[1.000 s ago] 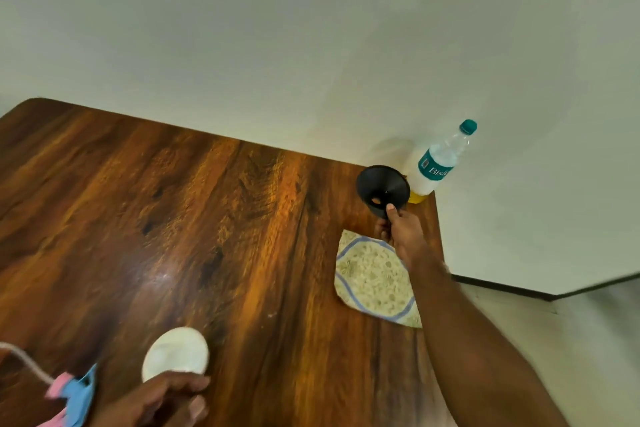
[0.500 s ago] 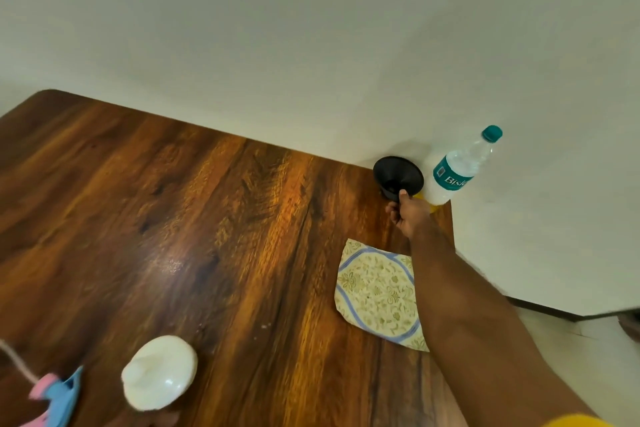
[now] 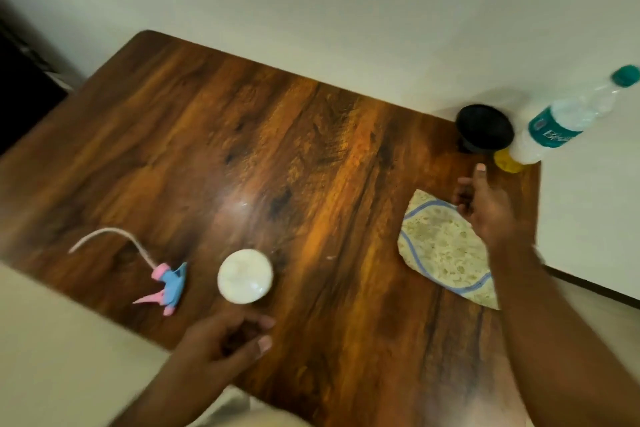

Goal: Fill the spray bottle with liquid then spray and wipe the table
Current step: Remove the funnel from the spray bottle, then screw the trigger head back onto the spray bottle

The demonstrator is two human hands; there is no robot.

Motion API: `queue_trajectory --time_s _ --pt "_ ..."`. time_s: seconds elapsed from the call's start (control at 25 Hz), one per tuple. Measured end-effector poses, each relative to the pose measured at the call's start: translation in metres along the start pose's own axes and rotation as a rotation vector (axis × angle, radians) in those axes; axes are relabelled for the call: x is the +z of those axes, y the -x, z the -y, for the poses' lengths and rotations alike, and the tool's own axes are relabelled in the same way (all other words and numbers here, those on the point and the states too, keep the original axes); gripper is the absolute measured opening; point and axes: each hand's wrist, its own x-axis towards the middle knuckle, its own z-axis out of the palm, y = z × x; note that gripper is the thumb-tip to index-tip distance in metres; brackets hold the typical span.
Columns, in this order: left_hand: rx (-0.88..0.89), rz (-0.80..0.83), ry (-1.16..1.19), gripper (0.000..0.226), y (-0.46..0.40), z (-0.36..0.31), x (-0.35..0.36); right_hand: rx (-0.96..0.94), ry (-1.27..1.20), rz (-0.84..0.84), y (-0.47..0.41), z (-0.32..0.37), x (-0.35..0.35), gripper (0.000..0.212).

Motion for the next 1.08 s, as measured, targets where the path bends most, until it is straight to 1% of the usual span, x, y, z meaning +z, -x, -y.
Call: queue_trajectory --time_s 0.04,0.08,0.12,0.2,0.28,0.4,0.48,0.52,0.56,0.6,0.68,0.72,0.8,0.88,1.0,1.08 --pt "-0.019 -0.023 -0.003 0.014 0.002 0.005 -0.002 0.003 0.013 0.044 0.023 -0.014 0.004 0.059" --pt "-0.013 -0.045 -0.072 0.013 0.007 0.013 -0.007 0.024 0.031 0.089 0.050 -0.030 0.007 0.058" --pt "-0.030 -0.050 -0.120 0.013 0.011 0.027 -0.012 0.057 0.059 0.122 0.078 -0.047 0.009 0.056" --pt "-0.082 -0.110 -0.203 0.012 0.013 0.059 -0.027 0.135 0.152 0.164 0.132 -0.081 0.016 0.052" --pt "-0.134 -0.216 -0.302 0.017 0.008 0.087 -0.041 0.170 0.242 0.189 0.180 -0.108 0.027 0.047" --pt "-0.242 -0.390 -0.448 0.011 -0.006 0.125 -0.074 0.184 0.304 0.325 0.240 -0.134 0.055 0.035" --pt "-0.235 -0.464 -0.558 0.012 -0.020 0.142 -0.100 0.165 0.348 0.427 0.270 -0.140 0.073 0.029" --pt "-0.179 -0.471 -0.630 0.015 -0.029 0.150 -0.111 0.144 0.364 0.462 0.281 -0.140 0.081 0.028" --pt "-0.103 -0.446 -0.734 0.021 -0.040 0.154 -0.121 0.119 0.380 0.489 0.289 -0.138 0.087 0.027" --pt "-0.045 -0.377 -0.871 0.028 -0.051 0.156 -0.129 0.095 0.395 0.506 0.297 -0.134 0.094 0.027" --pt "0.066 -0.193 -1.127 0.040 -0.073 0.152 -0.140 0.044 0.409 0.503 0.310 -0.125 0.105 0.024" --pt "0.126 -0.118 -1.196 0.043 -0.084 0.149 -0.142 0.013 0.406 0.485 0.316 -0.120 0.109 0.023" --pt "0.222 -0.010 -1.280 0.044 -0.102 0.147 -0.143 -0.032 0.399 0.451 0.328 -0.115 0.114 0.022" --pt "0.259 0.059 -1.327 0.041 -0.114 0.152 -0.146 -0.061 0.381 0.393 0.343 -0.115 0.118 0.021" --pt "0.253 0.074 -1.376 0.040 -0.124 0.162 -0.153 -0.067 0.361 0.389 0.363 -0.119 0.121 0.020" --pt "0.314 0.067 -1.307 0.042 -0.125 0.160 -0.165 -0.049 0.311 0.357 0.377 -0.124 0.126 0.020"
